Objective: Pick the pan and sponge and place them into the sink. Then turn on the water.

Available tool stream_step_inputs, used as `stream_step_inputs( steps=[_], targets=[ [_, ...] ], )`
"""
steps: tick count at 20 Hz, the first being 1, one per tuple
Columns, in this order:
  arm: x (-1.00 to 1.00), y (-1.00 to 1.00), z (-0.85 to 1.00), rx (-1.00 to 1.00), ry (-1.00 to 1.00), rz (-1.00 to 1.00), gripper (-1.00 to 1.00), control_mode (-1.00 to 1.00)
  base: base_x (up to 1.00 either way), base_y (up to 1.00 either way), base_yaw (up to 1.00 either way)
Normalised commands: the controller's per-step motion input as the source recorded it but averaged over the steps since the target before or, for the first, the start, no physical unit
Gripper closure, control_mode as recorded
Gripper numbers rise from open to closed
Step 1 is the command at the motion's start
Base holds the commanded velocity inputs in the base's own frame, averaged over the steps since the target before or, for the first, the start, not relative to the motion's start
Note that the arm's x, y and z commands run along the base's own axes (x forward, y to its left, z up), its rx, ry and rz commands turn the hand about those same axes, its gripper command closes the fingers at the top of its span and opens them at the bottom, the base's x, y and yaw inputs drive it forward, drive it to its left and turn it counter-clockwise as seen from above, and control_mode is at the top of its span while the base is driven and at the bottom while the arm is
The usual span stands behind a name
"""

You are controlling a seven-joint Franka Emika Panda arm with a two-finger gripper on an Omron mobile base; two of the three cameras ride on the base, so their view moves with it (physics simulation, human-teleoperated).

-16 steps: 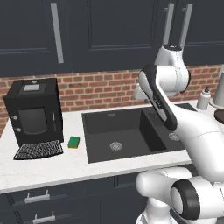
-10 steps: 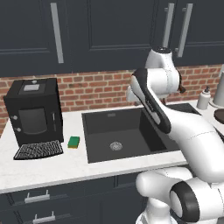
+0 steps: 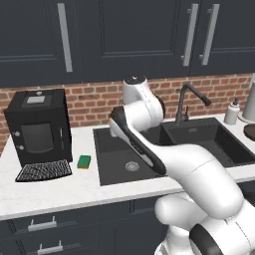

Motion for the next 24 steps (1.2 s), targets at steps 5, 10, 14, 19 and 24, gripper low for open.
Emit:
stream_step_inputs(
  steps=[5,10,14,19,24],
  targets=[
    [0.00,0.55,-0.42,0.00,0.01,0.00,-1.00,-1.00,0.00,0.00,0.00],
    [0.04,0.04,-0.09,-0.04,0.04,0.00,-1.00,-1.00,0.00,0.00,0.00],
    [0.14,0.10,-0.25,0.01,0.06,0.00,-1.00,-1.00,0.00,0.00,0.00],
    [0.25,0.04,-0.32,0.07,0.00,0.03,-1.00,-1.00,0.00,0.00,0.00],
    [0.41,0.23,-0.40,0.08,0.05,0.11,-1.00,-1.00,0.00,0.00,0.00]
  ],
)
